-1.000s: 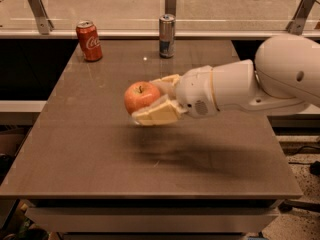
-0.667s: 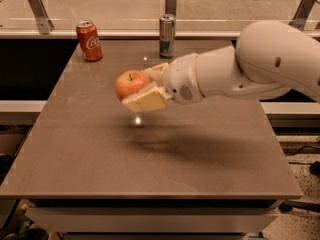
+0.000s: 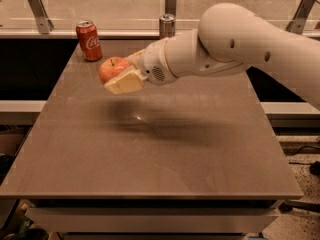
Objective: Move apple near coke can
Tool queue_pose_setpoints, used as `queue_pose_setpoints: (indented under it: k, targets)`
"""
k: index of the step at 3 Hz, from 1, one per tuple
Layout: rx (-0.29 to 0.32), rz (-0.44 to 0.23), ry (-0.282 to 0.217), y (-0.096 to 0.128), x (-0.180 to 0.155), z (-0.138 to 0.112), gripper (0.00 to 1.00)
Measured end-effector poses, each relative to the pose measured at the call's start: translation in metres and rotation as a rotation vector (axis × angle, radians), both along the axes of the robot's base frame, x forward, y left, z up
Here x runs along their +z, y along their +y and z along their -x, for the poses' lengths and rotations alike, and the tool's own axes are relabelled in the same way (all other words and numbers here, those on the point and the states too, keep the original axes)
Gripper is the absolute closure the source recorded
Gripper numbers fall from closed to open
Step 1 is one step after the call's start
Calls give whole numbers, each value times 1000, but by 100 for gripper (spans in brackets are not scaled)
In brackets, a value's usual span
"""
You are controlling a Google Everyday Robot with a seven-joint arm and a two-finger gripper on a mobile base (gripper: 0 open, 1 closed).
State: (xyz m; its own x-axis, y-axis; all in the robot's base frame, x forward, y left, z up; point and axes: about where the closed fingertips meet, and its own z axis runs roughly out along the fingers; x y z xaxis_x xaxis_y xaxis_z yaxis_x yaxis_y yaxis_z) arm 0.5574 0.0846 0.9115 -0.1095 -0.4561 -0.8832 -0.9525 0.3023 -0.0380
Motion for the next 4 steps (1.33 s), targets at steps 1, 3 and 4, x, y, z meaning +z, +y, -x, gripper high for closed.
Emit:
queue_pose_setpoints:
  k: [1,3,4]
  targets:
    - [10,-14,3,19,-9,-21,100]
    - [34,-86,-3,45,-31,-59,100]
    - [-1,-99,-36,47,-34,-74,100]
